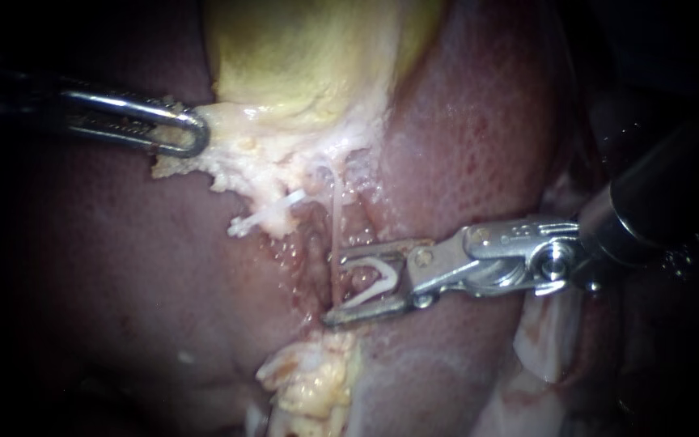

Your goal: Clipping first clip right tube

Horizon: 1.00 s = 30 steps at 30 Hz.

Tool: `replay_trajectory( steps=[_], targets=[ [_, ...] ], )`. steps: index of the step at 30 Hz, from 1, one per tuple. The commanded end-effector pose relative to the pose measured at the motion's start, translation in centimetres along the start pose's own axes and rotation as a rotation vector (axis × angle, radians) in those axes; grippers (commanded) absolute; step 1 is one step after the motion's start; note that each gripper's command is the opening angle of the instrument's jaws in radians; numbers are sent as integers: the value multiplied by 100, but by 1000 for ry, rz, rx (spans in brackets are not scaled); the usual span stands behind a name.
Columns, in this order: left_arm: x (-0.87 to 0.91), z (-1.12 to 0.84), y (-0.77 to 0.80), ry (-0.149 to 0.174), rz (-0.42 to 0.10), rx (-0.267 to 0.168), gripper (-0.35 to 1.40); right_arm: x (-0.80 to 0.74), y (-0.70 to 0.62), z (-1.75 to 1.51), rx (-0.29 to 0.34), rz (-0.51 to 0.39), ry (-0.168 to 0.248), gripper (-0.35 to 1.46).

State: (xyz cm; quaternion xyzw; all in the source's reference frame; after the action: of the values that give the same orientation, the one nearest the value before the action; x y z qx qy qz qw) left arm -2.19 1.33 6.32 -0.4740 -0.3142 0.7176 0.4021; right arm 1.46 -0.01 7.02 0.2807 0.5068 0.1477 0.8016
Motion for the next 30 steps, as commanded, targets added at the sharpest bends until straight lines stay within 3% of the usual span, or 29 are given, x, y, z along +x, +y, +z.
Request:
replay_trajectory(
  steps=[1,5,13,19,24,30],
  targets=[
    [0,0,0,0,0,-1,-35,-3,2,1,1,12,7,45],
    [0,0,0,0,0,-1,-35,-15,6,7,3,45,22,46],
    [0,-1,0,0,0,-1,-35,-32,9,16,68,67,46,45],
    [0,-1,0,0,0,-1,-35,-29,10,25,145,89,91,45],
    [0,-1,0,0,0,-1,-35,-24,10,34,149,113,137,45],
    [0,-1,0,0,0,0,-35,-18,4,37,159,127,162,45]
  ],
)
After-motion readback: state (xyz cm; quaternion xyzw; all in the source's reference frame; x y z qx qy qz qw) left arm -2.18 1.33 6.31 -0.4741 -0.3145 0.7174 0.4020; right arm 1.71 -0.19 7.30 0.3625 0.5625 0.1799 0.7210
